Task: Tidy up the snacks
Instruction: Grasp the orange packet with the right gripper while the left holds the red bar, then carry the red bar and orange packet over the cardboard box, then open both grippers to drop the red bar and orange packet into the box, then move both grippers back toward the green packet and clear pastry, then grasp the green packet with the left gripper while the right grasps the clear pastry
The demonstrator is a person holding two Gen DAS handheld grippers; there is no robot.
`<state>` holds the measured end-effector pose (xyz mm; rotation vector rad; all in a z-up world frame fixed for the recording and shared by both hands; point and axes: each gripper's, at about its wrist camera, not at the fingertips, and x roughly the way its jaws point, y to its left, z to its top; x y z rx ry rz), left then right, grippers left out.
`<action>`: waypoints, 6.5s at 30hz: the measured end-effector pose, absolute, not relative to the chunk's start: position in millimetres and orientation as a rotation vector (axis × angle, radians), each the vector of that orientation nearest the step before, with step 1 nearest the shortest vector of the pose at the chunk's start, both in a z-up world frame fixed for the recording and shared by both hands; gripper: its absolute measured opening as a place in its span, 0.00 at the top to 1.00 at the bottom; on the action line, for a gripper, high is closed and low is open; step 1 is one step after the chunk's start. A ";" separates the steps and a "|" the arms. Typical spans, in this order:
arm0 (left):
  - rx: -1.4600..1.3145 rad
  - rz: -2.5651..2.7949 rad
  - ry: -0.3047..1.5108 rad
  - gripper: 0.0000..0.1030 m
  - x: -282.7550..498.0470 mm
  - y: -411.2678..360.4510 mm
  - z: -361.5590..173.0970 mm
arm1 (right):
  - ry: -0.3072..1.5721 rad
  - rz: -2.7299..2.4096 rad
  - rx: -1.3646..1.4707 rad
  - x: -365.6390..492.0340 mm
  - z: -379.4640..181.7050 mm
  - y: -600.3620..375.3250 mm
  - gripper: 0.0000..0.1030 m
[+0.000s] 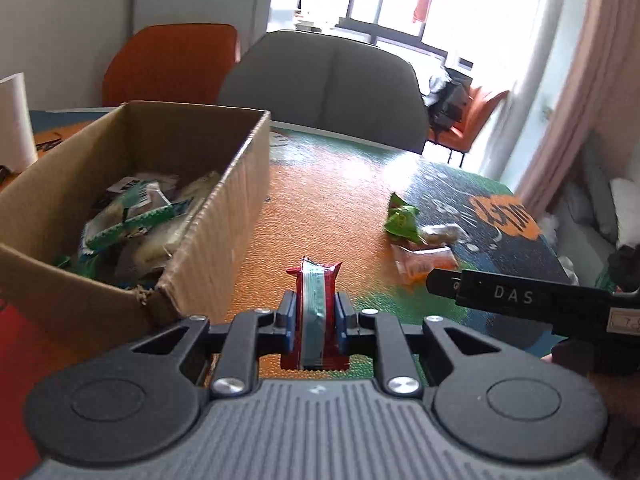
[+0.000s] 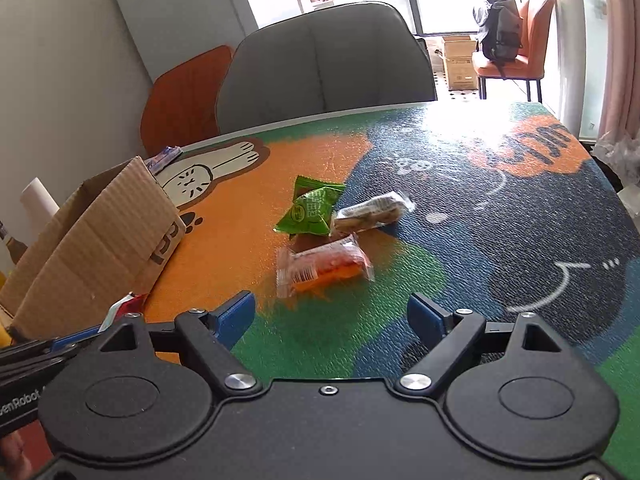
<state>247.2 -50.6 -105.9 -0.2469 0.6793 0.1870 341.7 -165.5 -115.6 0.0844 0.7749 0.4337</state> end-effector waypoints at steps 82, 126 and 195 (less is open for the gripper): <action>-0.299 0.255 0.601 0.82 208.7 79.7 -25.9 | 0.613 0.668 -0.080 268.1 -21.8 -30.0 0.87; -0.300 0.216 0.631 0.17 207.1 83.1 -31.4 | 0.617 0.585 0.003 282.0 -22.9 -66.2 0.11; -0.359 0.053 0.796 0.42 402.9 -61.6 -103.1 | 0.801 0.168 0.687 411.4 -141.8 -223.7 0.39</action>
